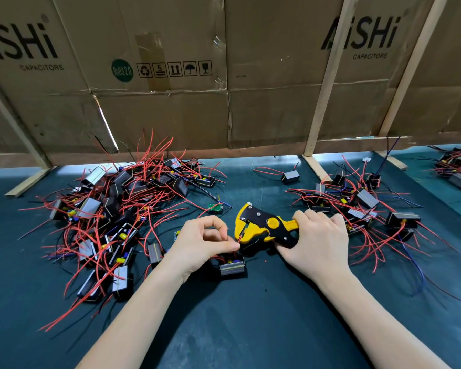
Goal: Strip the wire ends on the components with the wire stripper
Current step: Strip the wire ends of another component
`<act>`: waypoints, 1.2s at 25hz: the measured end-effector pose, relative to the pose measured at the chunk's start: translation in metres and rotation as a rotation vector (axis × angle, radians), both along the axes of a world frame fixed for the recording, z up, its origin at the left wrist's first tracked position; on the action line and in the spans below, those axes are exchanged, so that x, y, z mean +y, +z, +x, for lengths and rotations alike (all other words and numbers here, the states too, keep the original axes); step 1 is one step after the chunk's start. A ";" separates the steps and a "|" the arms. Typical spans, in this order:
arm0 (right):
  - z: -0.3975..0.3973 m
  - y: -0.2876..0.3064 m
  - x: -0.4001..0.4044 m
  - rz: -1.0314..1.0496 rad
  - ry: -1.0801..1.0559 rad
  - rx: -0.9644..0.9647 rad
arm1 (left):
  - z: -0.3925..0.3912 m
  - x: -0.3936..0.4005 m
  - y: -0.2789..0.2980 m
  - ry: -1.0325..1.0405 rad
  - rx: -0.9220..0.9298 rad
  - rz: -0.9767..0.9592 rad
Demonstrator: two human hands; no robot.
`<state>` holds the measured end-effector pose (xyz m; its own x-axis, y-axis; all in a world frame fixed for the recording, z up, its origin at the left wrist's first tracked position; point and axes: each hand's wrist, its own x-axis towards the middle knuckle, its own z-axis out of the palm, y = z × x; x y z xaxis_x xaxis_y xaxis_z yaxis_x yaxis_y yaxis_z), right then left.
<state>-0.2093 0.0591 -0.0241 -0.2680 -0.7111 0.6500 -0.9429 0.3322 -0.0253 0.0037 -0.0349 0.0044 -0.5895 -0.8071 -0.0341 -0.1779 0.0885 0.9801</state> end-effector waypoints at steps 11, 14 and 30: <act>0.001 0.000 0.001 -0.008 0.013 -0.008 | 0.001 0.001 0.002 -0.005 0.000 0.011; 0.001 0.000 0.000 -0.013 0.013 -0.010 | 0.001 0.002 0.004 -0.005 0.003 0.020; 0.002 0.003 0.001 -0.015 0.033 0.007 | 0.002 0.001 0.005 -0.012 -0.035 -0.007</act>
<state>-0.2073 0.0603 -0.0209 -0.2396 -0.7096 0.6626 -0.9535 0.3004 -0.0231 0.0062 -0.0341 0.0095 -0.5980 -0.8000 -0.0489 -0.2110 0.0983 0.9725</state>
